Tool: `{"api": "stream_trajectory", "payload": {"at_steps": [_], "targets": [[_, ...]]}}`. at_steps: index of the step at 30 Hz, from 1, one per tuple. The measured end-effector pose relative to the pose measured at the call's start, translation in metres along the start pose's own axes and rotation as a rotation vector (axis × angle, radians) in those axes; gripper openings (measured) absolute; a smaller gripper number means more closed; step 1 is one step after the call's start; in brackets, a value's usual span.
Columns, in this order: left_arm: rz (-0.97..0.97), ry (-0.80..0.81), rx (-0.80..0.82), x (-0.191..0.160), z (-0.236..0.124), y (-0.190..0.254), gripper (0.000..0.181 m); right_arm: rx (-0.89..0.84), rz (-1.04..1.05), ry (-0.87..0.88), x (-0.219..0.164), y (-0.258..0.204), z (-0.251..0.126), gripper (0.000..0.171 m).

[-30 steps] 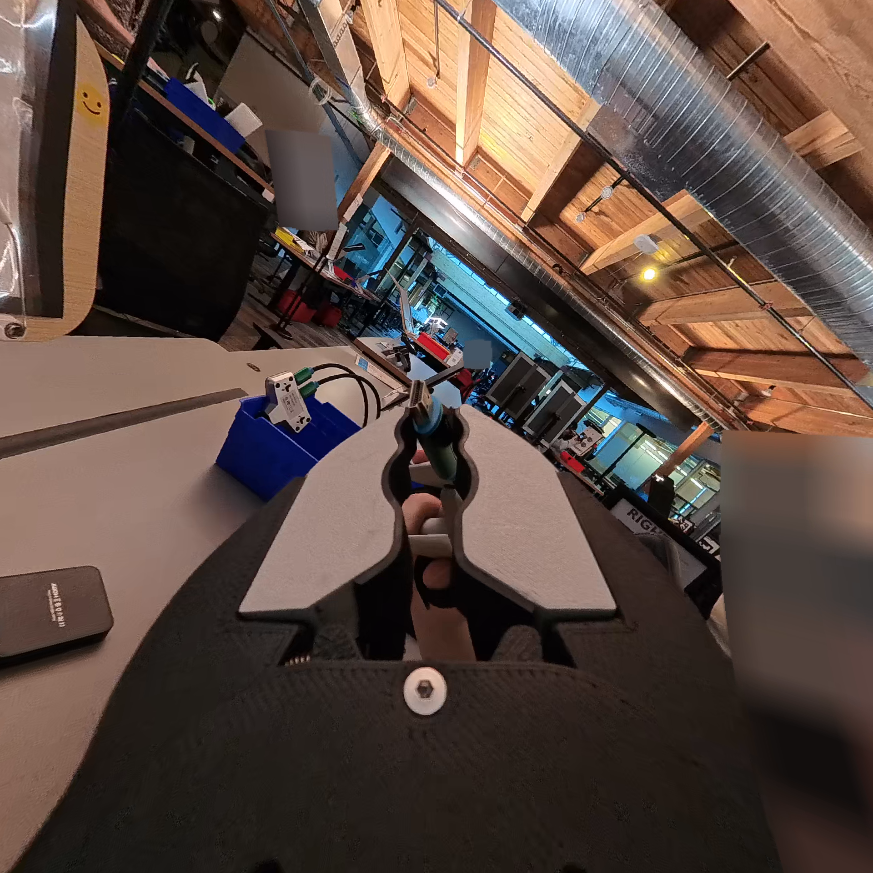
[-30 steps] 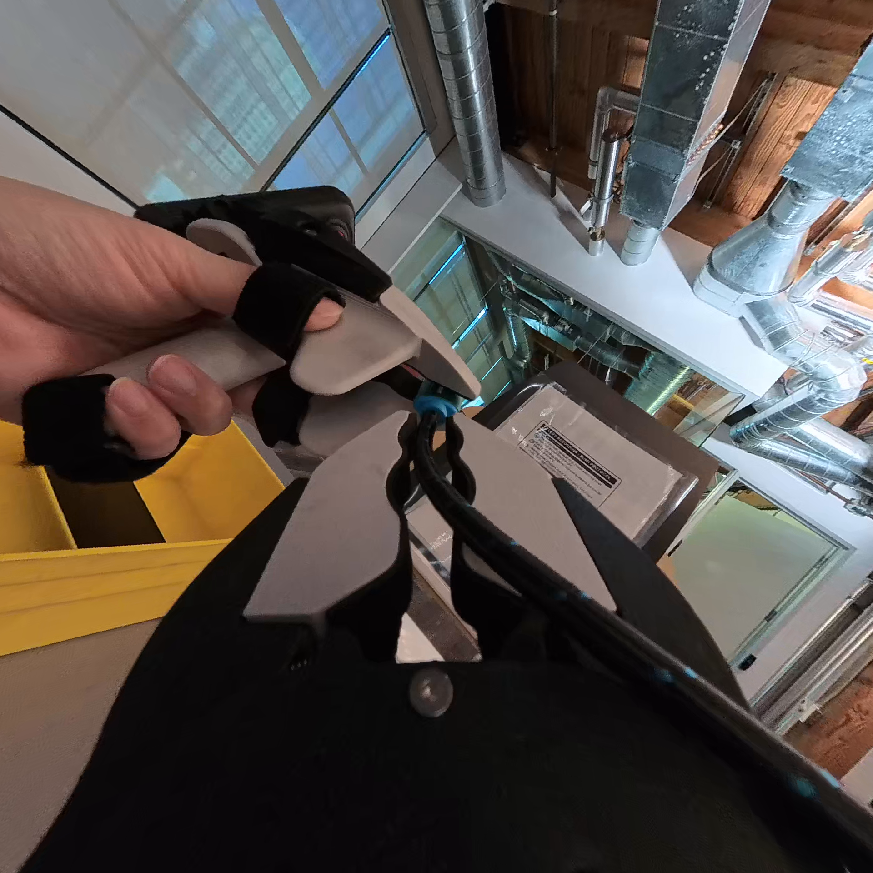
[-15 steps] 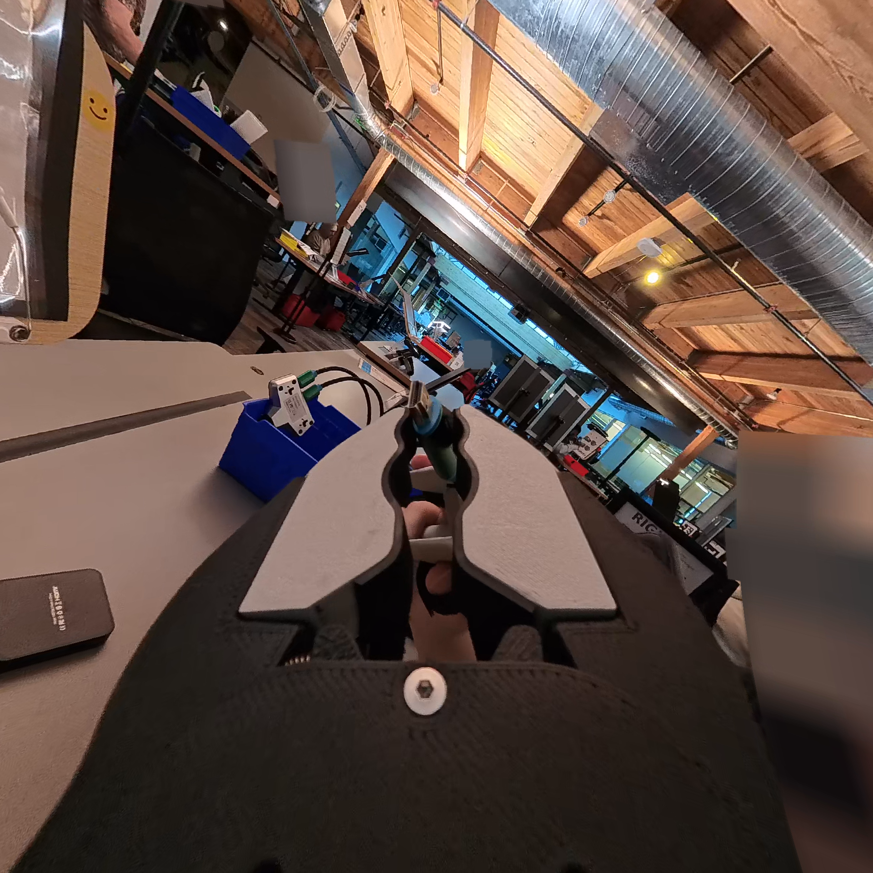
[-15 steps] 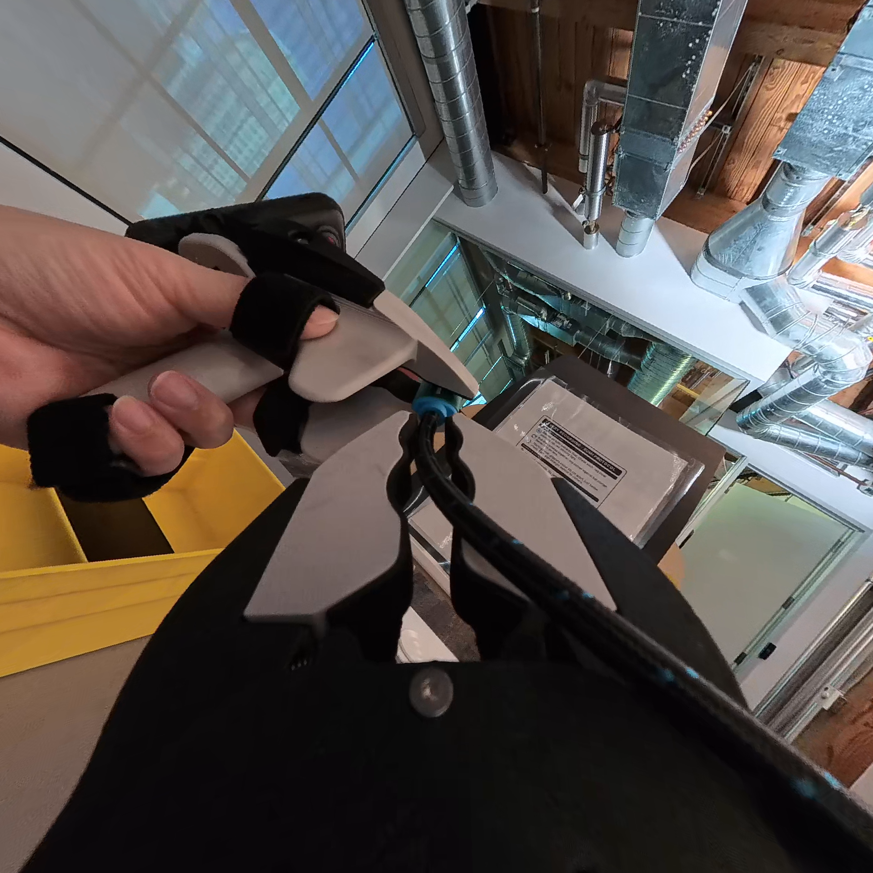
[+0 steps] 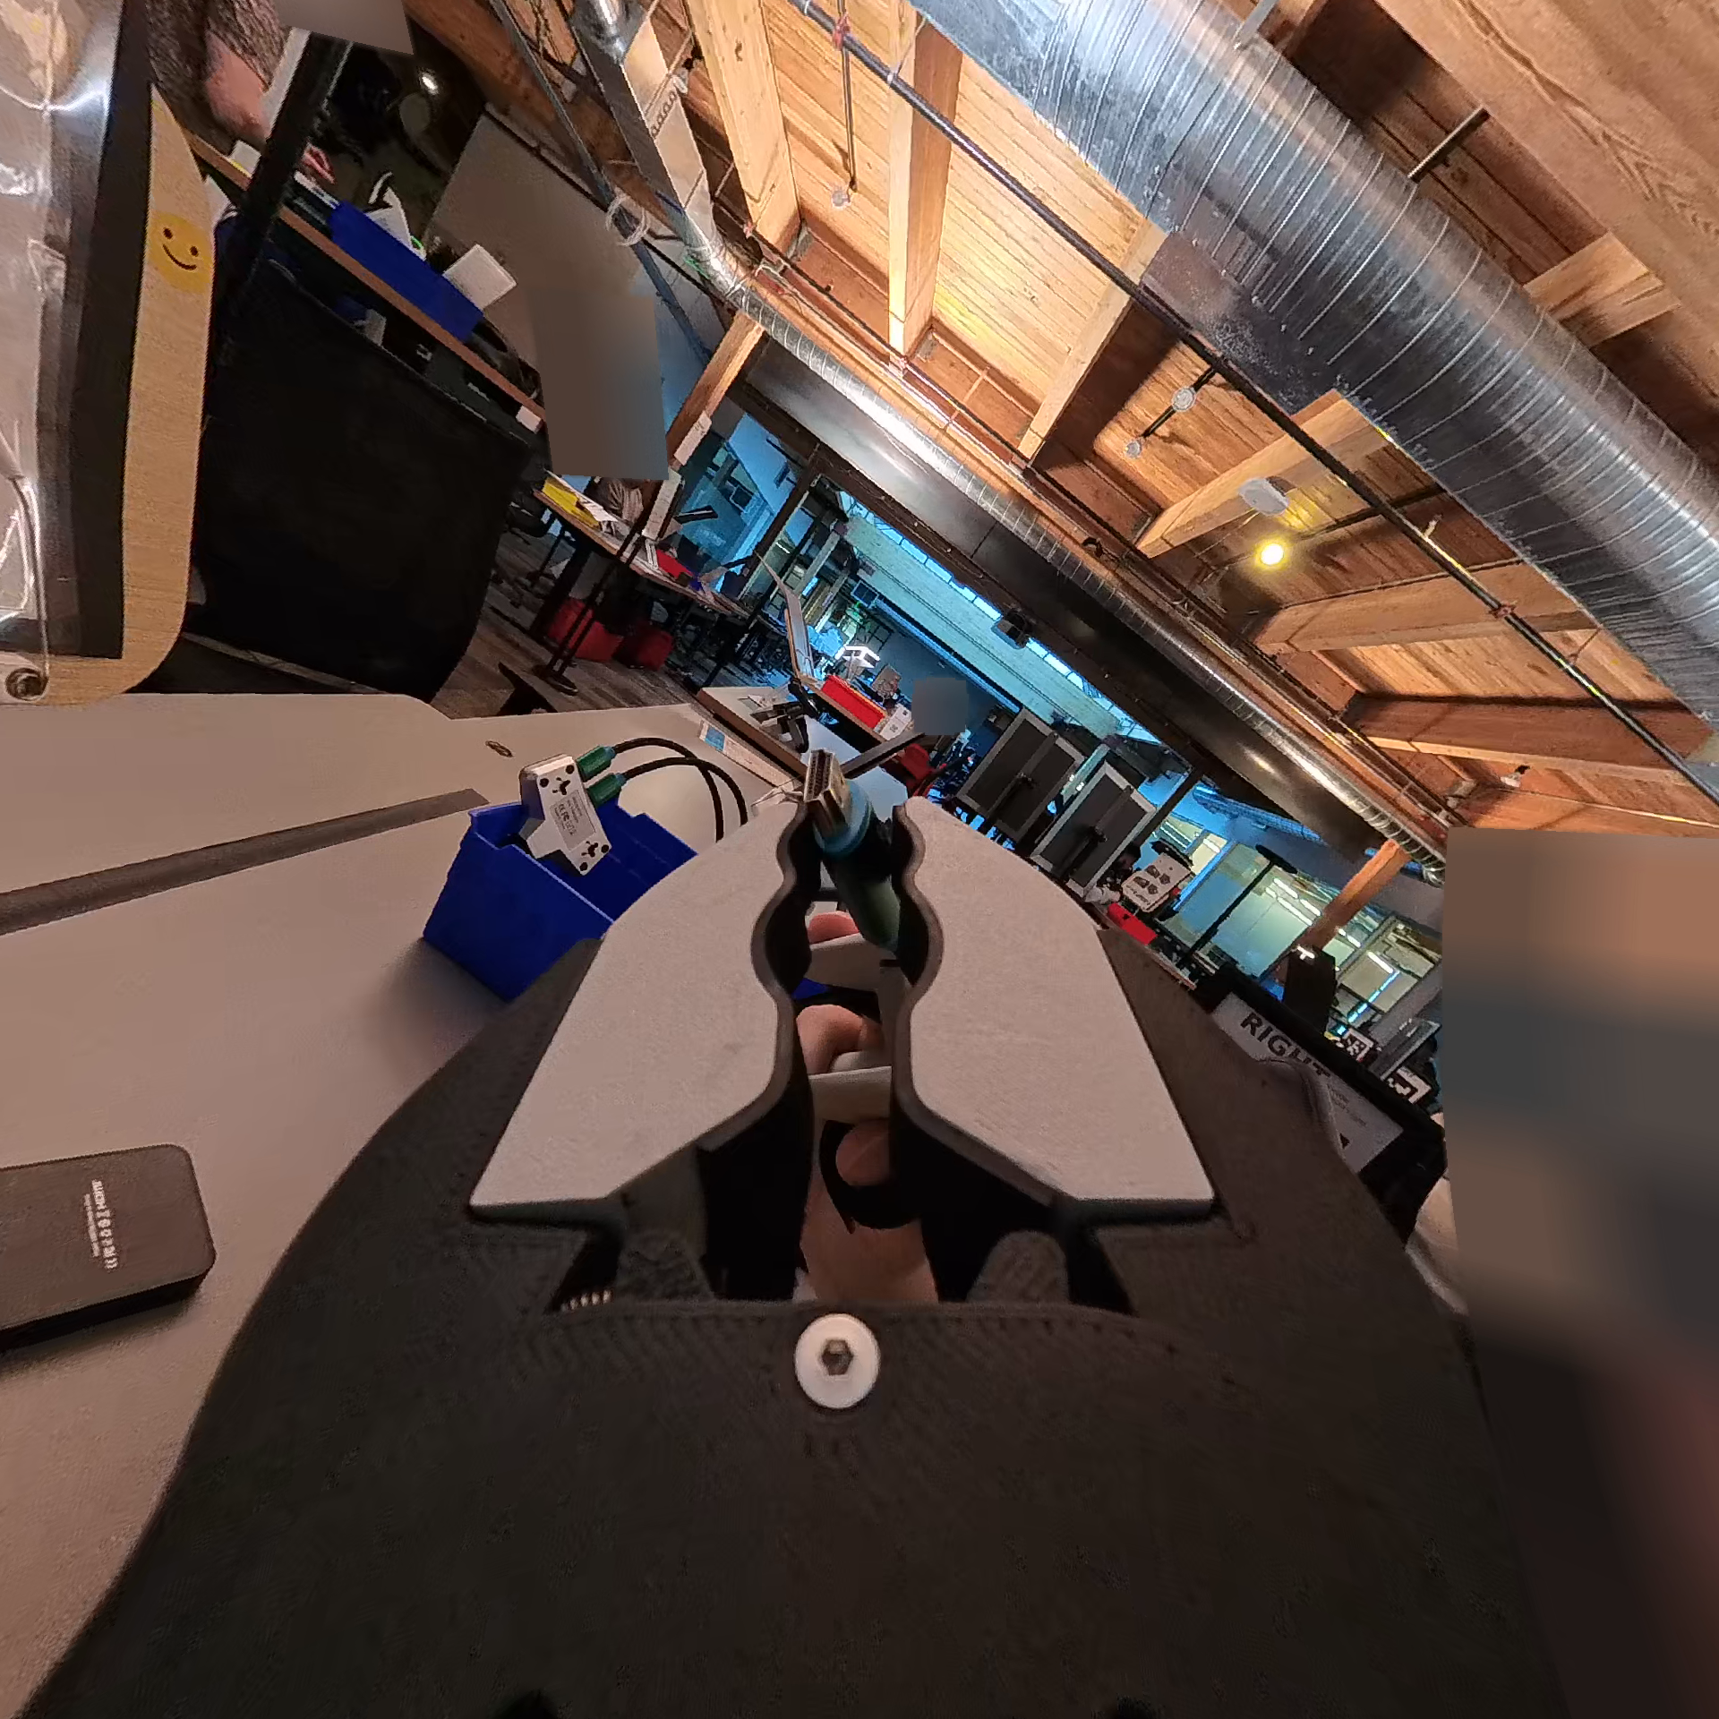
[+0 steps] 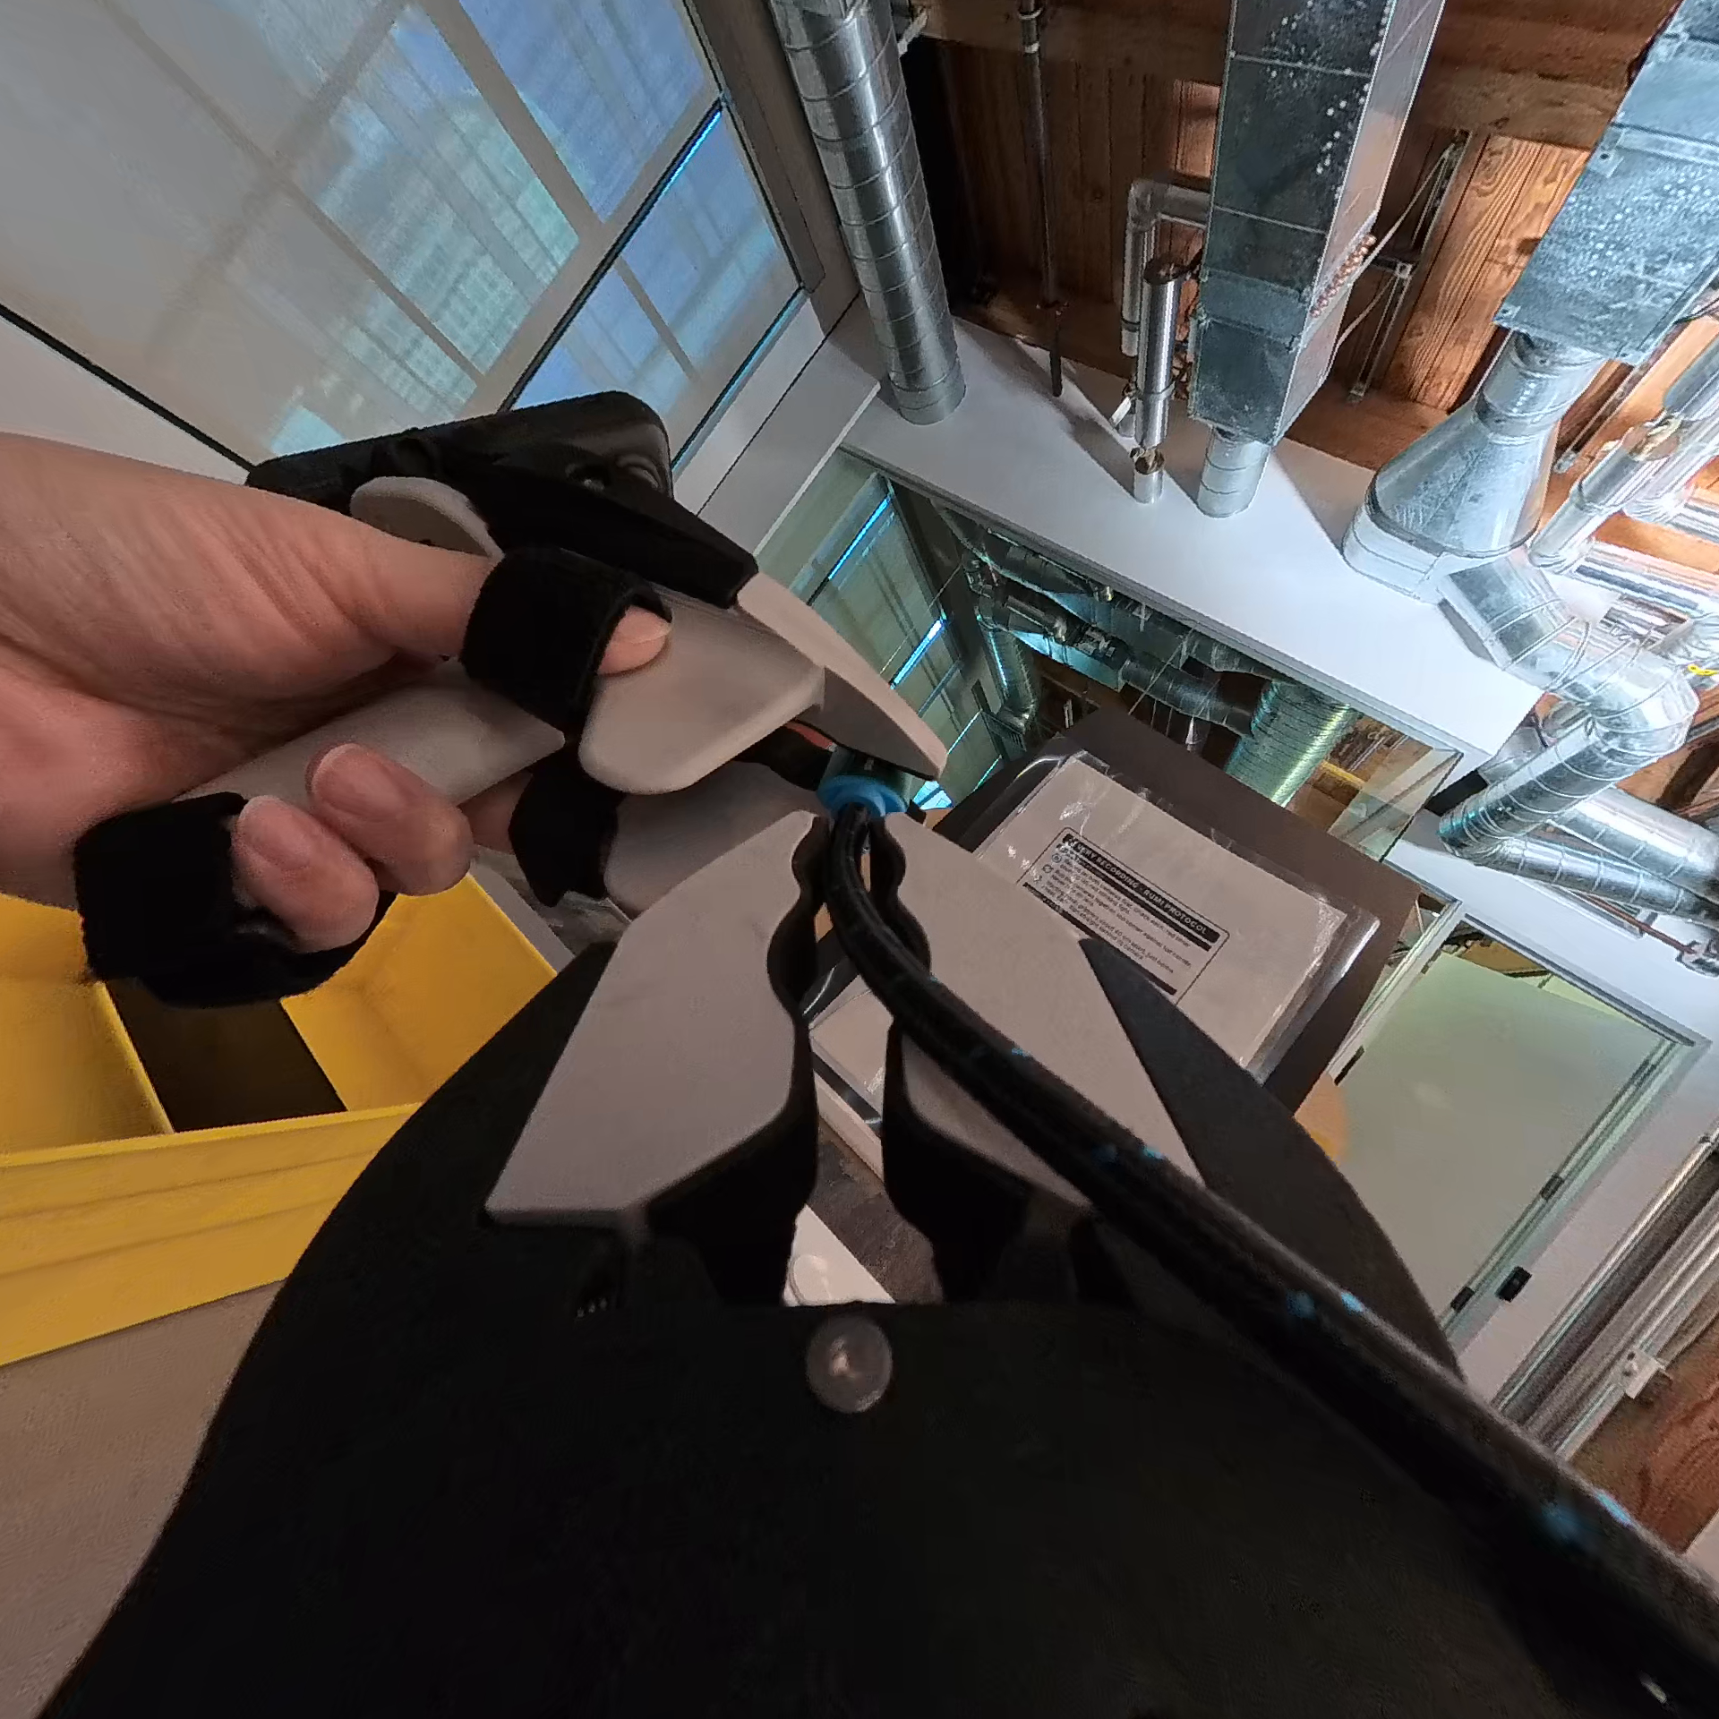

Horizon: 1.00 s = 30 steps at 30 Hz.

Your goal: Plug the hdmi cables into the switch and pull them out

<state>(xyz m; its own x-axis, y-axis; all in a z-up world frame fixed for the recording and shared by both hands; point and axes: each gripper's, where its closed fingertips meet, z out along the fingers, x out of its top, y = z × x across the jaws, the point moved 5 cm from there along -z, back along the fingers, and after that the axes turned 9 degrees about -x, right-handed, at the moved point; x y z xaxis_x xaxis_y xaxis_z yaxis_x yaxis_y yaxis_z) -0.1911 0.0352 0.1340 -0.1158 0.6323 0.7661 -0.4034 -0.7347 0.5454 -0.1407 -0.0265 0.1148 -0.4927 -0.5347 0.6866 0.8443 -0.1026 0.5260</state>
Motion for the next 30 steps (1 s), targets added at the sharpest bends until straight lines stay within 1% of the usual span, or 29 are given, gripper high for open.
{"api": "stream_trajectory", "payload": {"at_steps": [6,9,14,20,23,24,25,27,28,30], "targets": [[-0.02,0.008,0.0,-0.002,0.002,-0.003,0.014,-0.03,-0.001,-0.007,-0.002,0.001,-0.001,0.007],[-0.032,0.014,-0.007,-0.004,0.003,-0.004,0.014,-0.004,0.07,-0.021,-0.003,0.005,-0.002,0.008],[-0.024,0.022,0.005,-0.005,0.005,-0.005,0.014,-0.004,0.068,-0.026,-0.004,0.005,-0.002,0.008],[-0.029,0.02,0.016,-0.006,0.005,-0.009,0.015,0.026,0.113,-0.056,-0.007,0.007,-0.002,0.007],[-0.046,0.041,-0.031,-0.005,0.007,-0.006,0.017,0.031,0.117,-0.035,-0.004,0.011,-0.003,0.007],[-0.041,0.073,-0.047,0.0,0.005,-0.005,0.019,0.026,0.124,-0.032,-0.001,0.015,-0.004,0.007],[-0.022,0.122,-0.047,0.007,0.0,-0.003,0.029,0.028,0.125,-0.03,0.003,0.021,-0.005,0.007],[0.071,0.173,0.031,0.019,-0.013,-0.002,0.03,0.034,0.119,-0.038,0.011,0.039,-0.008,0.007],[0.148,0.153,0.099,0.023,-0.017,-0.002,0.03,0.031,0.117,-0.04,0.017,0.051,-0.011,0.007],[0.338,0.041,0.244,0.023,-0.02,-0.001,0.031,0.02,0.124,-0.052,0.029,0.075,-0.02,0.007]]}}
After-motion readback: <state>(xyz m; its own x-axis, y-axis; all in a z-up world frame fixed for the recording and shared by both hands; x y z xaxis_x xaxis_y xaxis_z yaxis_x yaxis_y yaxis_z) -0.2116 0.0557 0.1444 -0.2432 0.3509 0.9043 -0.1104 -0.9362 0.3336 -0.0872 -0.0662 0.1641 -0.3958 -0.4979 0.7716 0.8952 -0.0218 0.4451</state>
